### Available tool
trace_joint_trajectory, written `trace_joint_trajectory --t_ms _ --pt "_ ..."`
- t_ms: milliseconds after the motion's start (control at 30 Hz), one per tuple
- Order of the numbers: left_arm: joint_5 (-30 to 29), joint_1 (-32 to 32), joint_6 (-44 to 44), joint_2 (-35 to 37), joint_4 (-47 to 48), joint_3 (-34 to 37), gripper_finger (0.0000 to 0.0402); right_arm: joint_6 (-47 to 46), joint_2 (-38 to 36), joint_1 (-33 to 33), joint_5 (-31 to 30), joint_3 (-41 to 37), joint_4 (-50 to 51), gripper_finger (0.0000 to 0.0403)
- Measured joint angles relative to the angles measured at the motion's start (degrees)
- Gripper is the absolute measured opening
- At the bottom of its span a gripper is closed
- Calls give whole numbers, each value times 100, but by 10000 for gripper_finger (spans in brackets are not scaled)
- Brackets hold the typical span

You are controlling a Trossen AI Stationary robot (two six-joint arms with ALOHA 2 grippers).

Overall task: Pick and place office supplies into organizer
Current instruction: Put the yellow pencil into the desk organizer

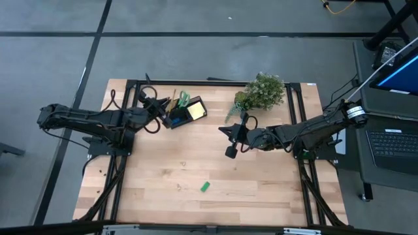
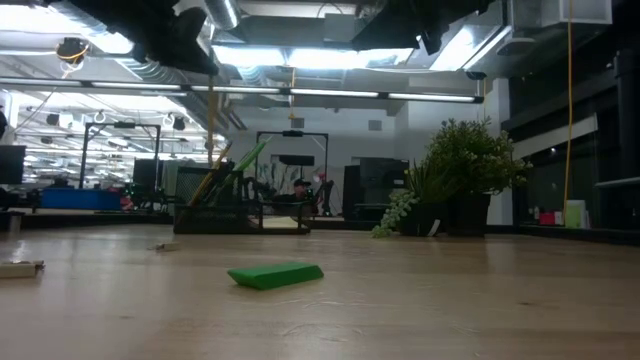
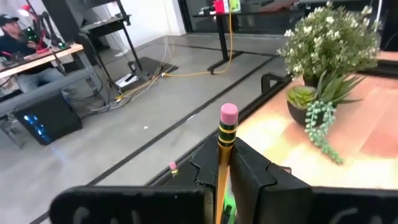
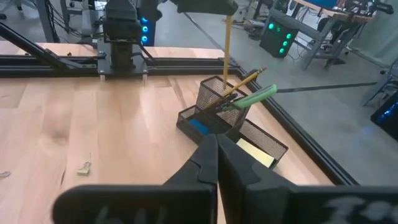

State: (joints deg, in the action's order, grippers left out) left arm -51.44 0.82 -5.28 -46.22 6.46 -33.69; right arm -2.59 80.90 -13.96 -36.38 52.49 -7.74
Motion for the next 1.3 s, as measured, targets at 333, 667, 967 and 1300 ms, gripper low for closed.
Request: trace_joint_trajectory --t_ms 333,667,967,1300 --pt "-7 -37 -785 -2 1029 0 18 -84 14 0 0 0 3 5" --pt "11 -351 -1664 -53 1742 0 18 -124 237 68 0 -4 -70 4" --pt "279 -645 -1814 -477 1693 0 18 -103 343 185 0 -4 -146 3" --pt "959 -1231 -1659 -1054 1106 0 21 -101 343 184 2 -4 -145 4"
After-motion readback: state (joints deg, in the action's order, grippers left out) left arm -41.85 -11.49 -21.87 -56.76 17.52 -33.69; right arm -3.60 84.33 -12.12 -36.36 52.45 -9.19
